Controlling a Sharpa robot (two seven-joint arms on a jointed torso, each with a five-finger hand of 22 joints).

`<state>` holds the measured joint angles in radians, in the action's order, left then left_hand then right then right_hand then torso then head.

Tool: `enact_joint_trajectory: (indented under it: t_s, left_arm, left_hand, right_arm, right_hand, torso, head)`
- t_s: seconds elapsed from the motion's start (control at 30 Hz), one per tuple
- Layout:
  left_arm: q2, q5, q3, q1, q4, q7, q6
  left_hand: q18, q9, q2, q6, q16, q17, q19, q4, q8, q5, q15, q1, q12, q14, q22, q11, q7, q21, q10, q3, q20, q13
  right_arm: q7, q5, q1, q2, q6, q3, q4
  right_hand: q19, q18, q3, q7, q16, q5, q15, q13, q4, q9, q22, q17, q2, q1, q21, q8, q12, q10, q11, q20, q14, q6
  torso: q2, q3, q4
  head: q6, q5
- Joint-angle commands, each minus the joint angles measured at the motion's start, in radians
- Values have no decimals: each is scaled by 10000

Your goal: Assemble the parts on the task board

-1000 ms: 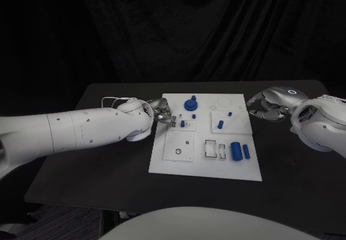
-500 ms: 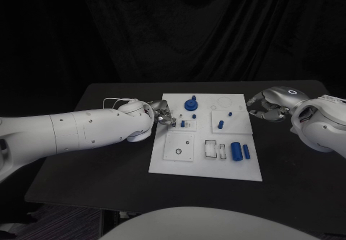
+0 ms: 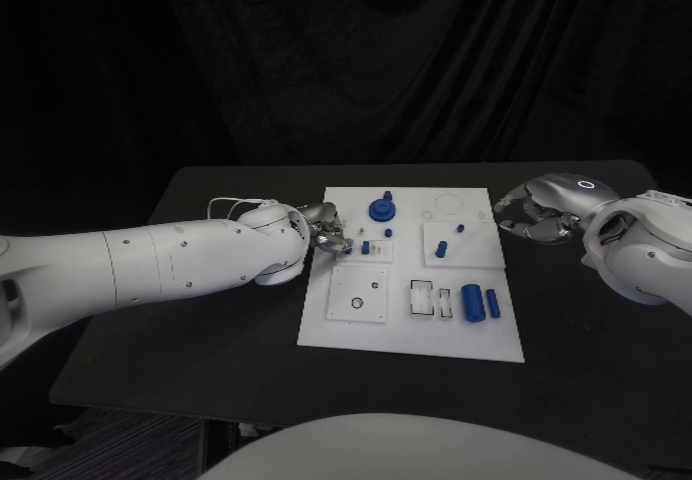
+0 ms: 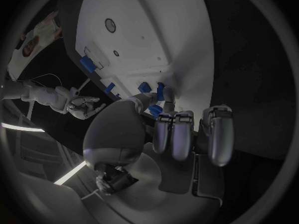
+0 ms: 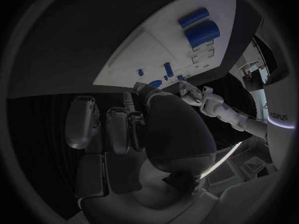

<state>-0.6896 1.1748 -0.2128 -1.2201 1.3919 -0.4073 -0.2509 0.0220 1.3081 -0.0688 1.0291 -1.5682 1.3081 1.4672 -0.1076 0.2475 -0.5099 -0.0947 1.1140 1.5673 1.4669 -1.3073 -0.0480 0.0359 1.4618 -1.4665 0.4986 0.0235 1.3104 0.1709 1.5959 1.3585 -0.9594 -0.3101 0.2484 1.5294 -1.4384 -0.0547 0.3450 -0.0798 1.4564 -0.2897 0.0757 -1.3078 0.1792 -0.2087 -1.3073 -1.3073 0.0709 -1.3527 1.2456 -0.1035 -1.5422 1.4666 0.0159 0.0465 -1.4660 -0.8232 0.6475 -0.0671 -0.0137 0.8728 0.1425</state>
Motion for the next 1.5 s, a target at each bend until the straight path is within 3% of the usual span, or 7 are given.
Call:
enact_joint_trajectory:
  t_s: [0.03,0.8,0.97,1.0,1.1,1.13,1.5]
  left_arm:
    - [17,33,5,50,-8,183,141]
    - [54,33,5,126,-150,299,401]
    - [79,33,6,130,-201,303,583]
    - [88,33,6,131,-222,309,651]
    - [98,33,6,132,-259,310,759]
    - [98,33,6,132,-269,308,792]
    - [85,-87,6,136,-355,339,931]
  left_hand:
    - [79,212,112,129,-26,2627,424,153,42,-25,-48,28,35,1039,-2227,-43,-184,-61,-1043,238,-91,2604]
    - [85,200,150,104,-26,2627,412,85,44,86,-44,-36,35,1039,-2218,-32,-172,-92,-1043,240,-89,2604]
    - [91,41,254,18,-26,2627,395,-282,-111,1198,-10,-307,35,1039,-2207,-3,-145,-148,-1043,-10,-62,2604]
    - [95,-133,292,22,-26,2627,387,-621,-251,1584,13,-571,35,1039,-2203,31,-110,-172,-1043,-261,-44,2604]
    - [96,-305,302,72,-26,2627,388,-889,-368,1605,26,-731,35,1039,-2204,44,-95,-182,-1043,-503,-30,2604]
    - [91,-411,337,140,-26,2627,387,-1093,-428,2477,25,-851,35,1039,-2204,41,-112,-190,-1043,-749,7,2604]
    - [95,-769,709,343,-26,2627,403,-1853,-623,2722,68,-1498,35,1039,-2213,86,-59,-197,-1043,-1660,10,2604]
  right_arm:
    - [188,25,-15,-22,-44,-7,25]
    - [180,25,-15,-18,-32,-7,10]
    - [176,25,-15,-11,-27,-7,10]
    - [175,25,-15,-10,-27,-7,10]
    - [173,25,-15,-11,-29,-7,7]
    - [173,25,-15,-11,-29,-7,7]
    - [166,25,-16,-7,-26,-7,1]
  right_hand:
    - [66,-152,75,-12,-57,61,-94,-2314,-11,9,-1699,-1576,-22,86,-28,57,33,640,-78,-7,-627,-64]
    - [66,-152,75,-12,-57,61,-94,-2314,-11,9,-1699,-1576,-22,86,-28,57,33,640,-78,-7,-627,-64]
    - [66,-152,75,-12,-57,61,-94,-2314,-11,9,-1699,-1576,-22,86,-28,57,33,640,-78,-7,-627,-64]
    - [66,-152,86,-12,-51,60,-94,-2316,-18,15,-1698,-1582,-26,90,-35,59,31,644,-78,-7,-628,-73]
    - [66,-152,86,-12,-51,60,-94,-2316,-18,15,-1698,-1582,-26,90,-35,59,31,644,-78,-7,-628,-73]
    - [66,-152,86,-12,-51,60,-94,-2316,-18,15,-1698,-1582,-26,90,-35,59,31,644,-78,-7,-628,-73]
    - [66,-152,88,-10,-49,60,-94,-2315,-19,15,-1698,-1584,-28,91,-36,57,32,643,-77,-7,-629,-79]
  torso:
    - [3,-2,1]
    - [-6,4,-5]
    - [-4,3,-7]
    - [-3,3,-8]
    - [-5,-1,-9]
    - [-5,0,-6]
    - [-2,-1,-3]
  head:
    - [-2,-10]
    - [-2,8]
    - [-2,-1]
    - [-2,5]
    - [-2,9]
    - [-2,8]
    - [-2,8]
